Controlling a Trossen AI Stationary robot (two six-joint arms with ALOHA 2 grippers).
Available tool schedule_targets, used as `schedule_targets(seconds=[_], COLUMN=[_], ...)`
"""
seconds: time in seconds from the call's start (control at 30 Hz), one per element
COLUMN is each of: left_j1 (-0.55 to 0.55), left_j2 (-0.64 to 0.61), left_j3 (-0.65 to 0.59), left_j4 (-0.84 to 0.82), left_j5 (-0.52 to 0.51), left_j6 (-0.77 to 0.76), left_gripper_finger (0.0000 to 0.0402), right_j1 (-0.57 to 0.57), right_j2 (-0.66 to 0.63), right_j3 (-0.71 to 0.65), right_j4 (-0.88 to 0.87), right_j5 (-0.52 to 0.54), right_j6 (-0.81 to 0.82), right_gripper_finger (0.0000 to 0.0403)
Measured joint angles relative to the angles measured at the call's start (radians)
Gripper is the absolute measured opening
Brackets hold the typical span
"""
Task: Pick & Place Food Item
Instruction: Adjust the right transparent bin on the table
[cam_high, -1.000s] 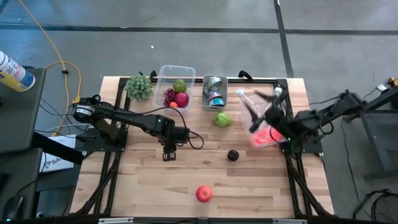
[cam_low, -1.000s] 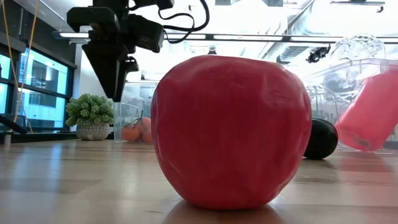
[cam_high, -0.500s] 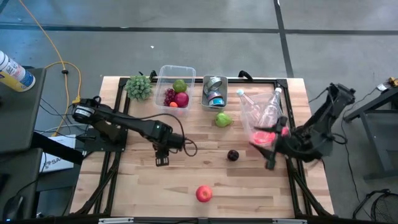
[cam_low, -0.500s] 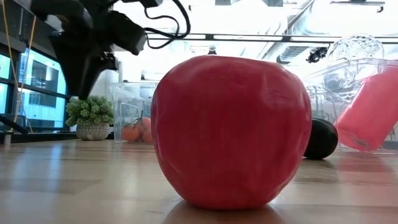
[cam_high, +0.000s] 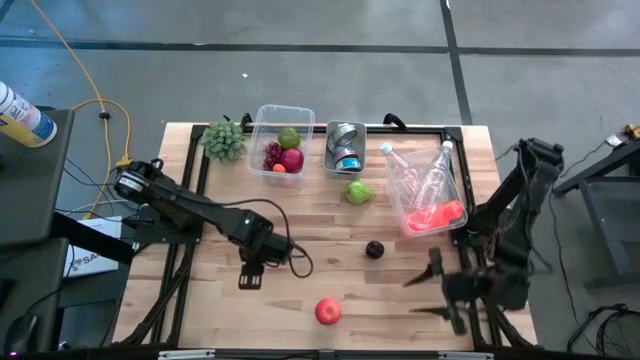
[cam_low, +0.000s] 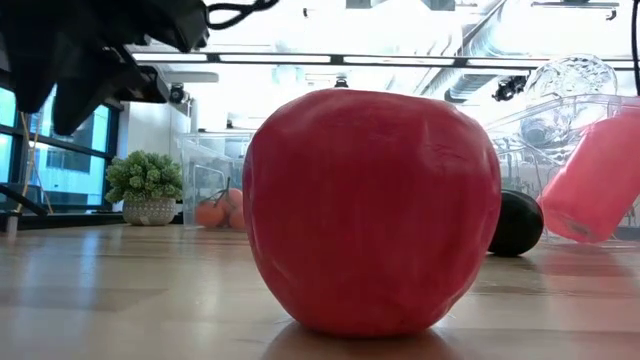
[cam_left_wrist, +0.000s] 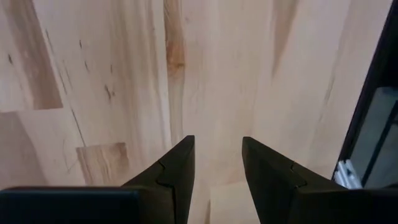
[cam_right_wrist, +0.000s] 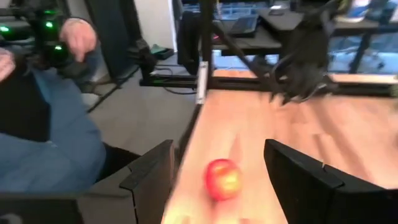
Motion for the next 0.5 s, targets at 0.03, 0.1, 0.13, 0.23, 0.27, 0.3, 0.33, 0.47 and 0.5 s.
schedule_targets(seconds=[0.03, 0.1, 0.13, 0.23, 0.27, 0.3, 0.33, 0.47, 0.5], left_j1=[-0.008, -0.022, -0.028, -0.052, -0.061, -0.070, -0.079, -0.118, -0.126], left_j2=[0.000, 0.000, 0.000, 0.000, 0.000, 0.000, 0.000, 0.000, 0.000], left_j3=[0.000, 0.000, 0.000, 0.000, 0.000, 0.000, 0.000, 0.000, 0.000], left_j4=[-0.002, 0.001, 0.002, 0.001, 0.002, 0.002, 0.002, 0.034, 0.044], left_j5=[-0.007, -0.016, -0.016, -0.016, -0.016, -0.016, -0.016, -0.016, -0.016], left_j6=[0.005, 0.006, 0.007, 0.007, 0.005, 0.000, -0.003, -0.001, 0.004], left_gripper_finger=[0.0127, 0.0127, 0.0127, 0.0127, 0.0127, 0.0127, 0.0127, 0.0127, 0.0127], right_j1=[0.001, 0.000, 0.000, -0.013, -0.020, -0.025, -0.031, -0.056, -0.061], right_j2=[0.028, 0.084, 0.109, 0.170, 0.188, 0.206, 0.225, 0.307, 0.326], right_j3=[0.000, 0.000, 0.000, 0.000, 0.000, 0.000, 0.000, 0.000, 0.000], right_j4=[0.029, 0.084, 0.108, 0.110, 0.085, 0.054, 0.020, -0.098, -0.129], right_j5=[-0.002, -0.001, 0.000, 0.013, 0.009, 0.007, 0.006, -0.030, -0.068], right_j6=[0.018, 0.050, 0.069, 0.234, 0.321, 0.407, 0.493, 0.810, 0.884], right_gripper_finger=[0.0240, 0.0240, 0.0240, 0.0239, 0.0237, 0.0235, 0.0232, 0.0215, 0.0211])
